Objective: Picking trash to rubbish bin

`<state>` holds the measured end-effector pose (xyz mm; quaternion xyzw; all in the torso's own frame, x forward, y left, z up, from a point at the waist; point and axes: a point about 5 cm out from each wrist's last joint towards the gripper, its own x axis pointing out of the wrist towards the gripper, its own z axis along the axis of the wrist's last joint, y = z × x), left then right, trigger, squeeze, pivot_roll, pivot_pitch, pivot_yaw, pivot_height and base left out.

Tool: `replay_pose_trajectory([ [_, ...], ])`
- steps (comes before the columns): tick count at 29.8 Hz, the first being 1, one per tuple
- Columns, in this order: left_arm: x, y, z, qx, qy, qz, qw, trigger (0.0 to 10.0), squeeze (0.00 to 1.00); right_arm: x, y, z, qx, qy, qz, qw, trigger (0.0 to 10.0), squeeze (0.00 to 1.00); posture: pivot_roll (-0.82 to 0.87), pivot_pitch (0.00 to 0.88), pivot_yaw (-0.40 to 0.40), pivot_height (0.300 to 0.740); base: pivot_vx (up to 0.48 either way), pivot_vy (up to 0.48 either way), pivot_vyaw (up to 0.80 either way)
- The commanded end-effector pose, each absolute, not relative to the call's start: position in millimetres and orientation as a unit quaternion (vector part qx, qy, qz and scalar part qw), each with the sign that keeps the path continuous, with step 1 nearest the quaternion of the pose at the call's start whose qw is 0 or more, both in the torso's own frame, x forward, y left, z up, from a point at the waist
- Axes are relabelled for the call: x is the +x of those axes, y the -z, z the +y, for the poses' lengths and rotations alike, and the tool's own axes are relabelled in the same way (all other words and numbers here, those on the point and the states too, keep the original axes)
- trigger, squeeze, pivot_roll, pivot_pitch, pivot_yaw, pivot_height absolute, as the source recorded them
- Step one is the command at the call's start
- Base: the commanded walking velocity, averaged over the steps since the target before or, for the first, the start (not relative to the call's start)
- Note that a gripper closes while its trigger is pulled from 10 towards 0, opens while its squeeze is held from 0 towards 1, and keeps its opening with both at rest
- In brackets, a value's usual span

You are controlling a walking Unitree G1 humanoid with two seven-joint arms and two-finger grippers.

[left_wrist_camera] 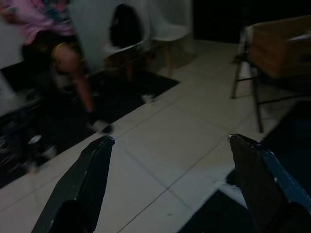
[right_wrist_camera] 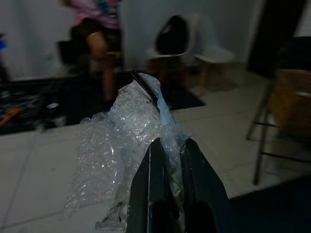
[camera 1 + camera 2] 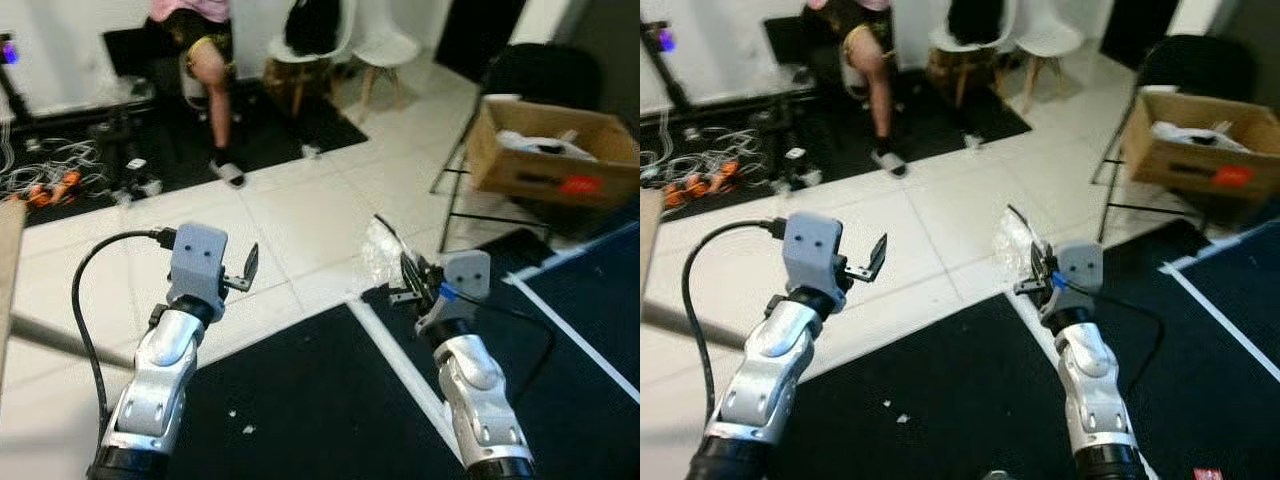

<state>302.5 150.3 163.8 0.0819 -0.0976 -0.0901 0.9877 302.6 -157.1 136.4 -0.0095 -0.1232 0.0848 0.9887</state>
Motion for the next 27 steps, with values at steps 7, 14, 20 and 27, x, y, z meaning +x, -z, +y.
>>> replay_pose_trajectory([
  [7,301.6,-155.4,156.8,0.066,0.082,-0.082,0.991,10.0,0.0,293.6,-124.2,-155.0,-0.003,-0.081,-0.108,0.991,10.0,0.0,0.05,0.139,0.073,0.74,0.0,0.0,-0.8],
  [14,300.0,-150.7,158.5,0.031,0.071,-0.067,0.995,10.0,0.0,293.1,-123.6,-155.0,-0.006,-0.084,-0.107,0.991,10.0,0.0,0.06,0.147,0.06,0.74,0.0,0.0,-0.8],
  [20,296.2,-145.5,157.1,0.016,0.072,-0.051,0.996,10.0,0.0,294.7,-123.9,-153.0,-0.007,-0.088,-0.108,0.99,10.0,0.0,0.06,0.148,0.055,0.74,0.0,0.0,-0.8],
  [27,295.4,-145.3,158.9,0.016,0.063,-0.052,0.997,10.0,0.0,294.5,-123.2,-153.5,-0.008,-0.09,-0.104,0.99,10.0,0.0,0.05,0.152,0.05,0.74,0.0,0.0,-0.8],
])
